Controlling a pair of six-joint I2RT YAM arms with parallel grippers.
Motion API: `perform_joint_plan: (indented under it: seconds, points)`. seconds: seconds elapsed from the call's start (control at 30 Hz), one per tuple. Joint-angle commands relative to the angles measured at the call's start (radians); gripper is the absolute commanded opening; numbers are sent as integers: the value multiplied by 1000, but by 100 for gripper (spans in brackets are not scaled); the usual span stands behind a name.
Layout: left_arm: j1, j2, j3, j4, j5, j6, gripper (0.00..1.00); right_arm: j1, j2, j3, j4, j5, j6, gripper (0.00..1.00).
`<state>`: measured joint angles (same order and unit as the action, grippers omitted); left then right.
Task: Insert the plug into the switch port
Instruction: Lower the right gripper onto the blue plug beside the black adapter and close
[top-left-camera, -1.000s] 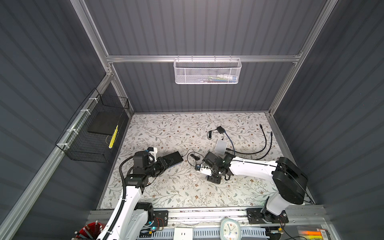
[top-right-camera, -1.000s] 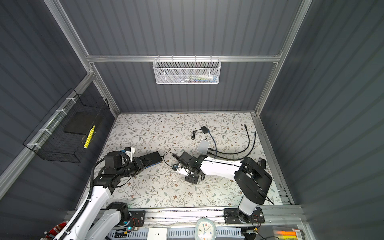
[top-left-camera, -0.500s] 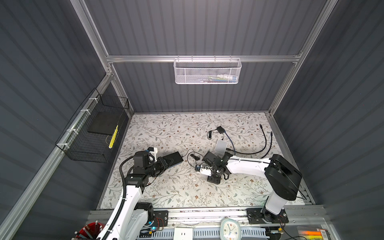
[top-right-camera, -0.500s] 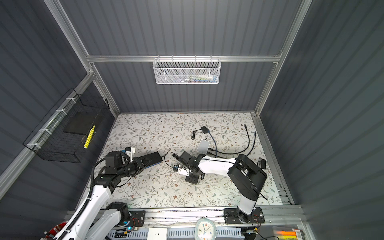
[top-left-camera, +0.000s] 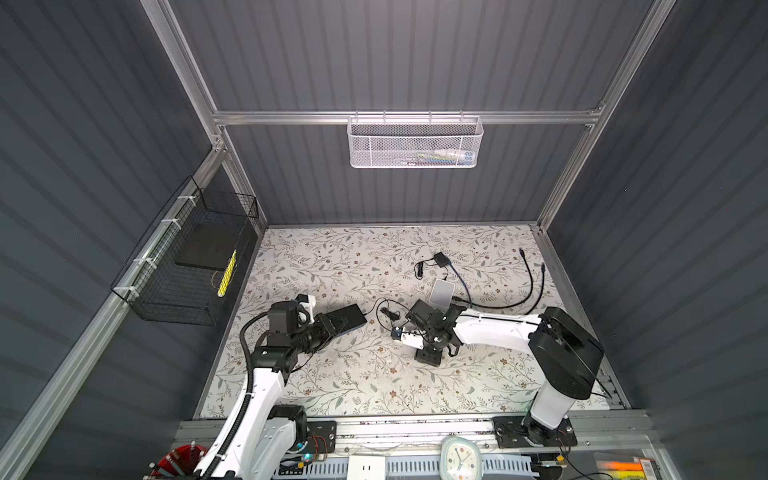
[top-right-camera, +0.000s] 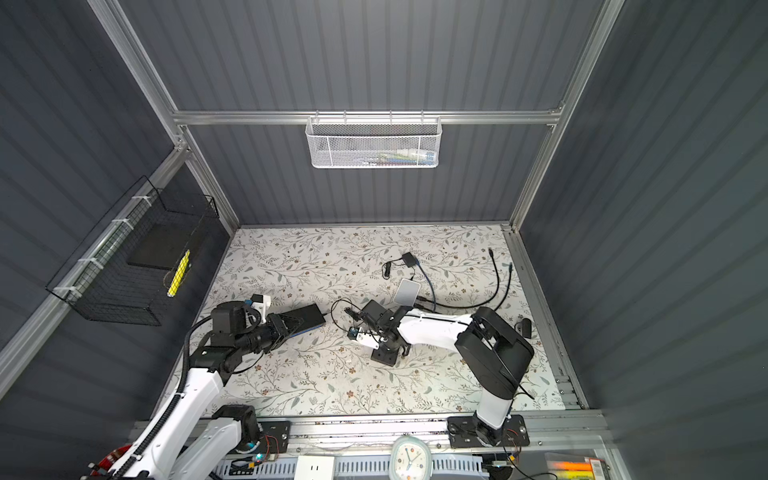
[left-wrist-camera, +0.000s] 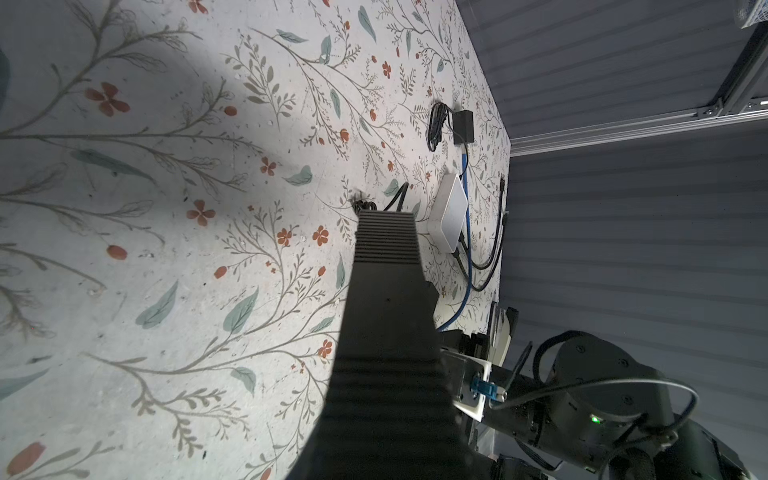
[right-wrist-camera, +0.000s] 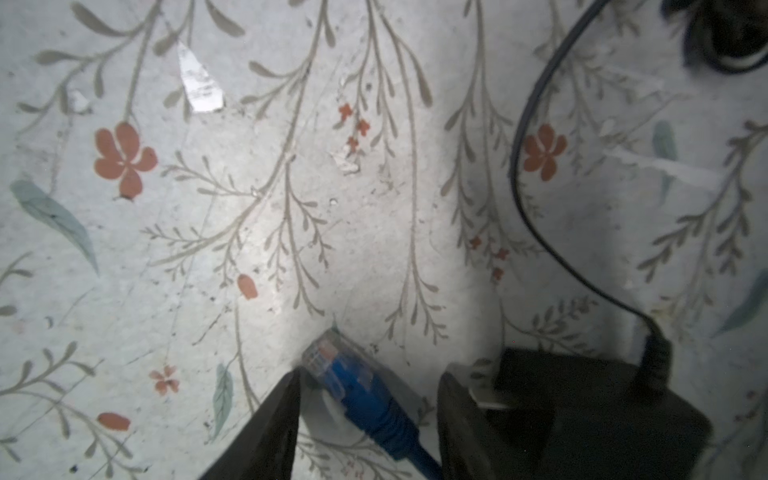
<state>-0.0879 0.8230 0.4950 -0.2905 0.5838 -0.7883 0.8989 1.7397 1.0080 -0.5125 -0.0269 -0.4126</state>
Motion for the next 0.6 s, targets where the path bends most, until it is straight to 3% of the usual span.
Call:
perform_joint_plan:
  seconds: [0.0, 0.57]
  points:
    - [8, -8, 46, 36, 10, 32, 0, -8, 5, 8, -88, 61, -14, 55]
    - [7, 13, 51, 50, 11, 44, 0, -31, 72, 16, -64, 18, -48, 46]
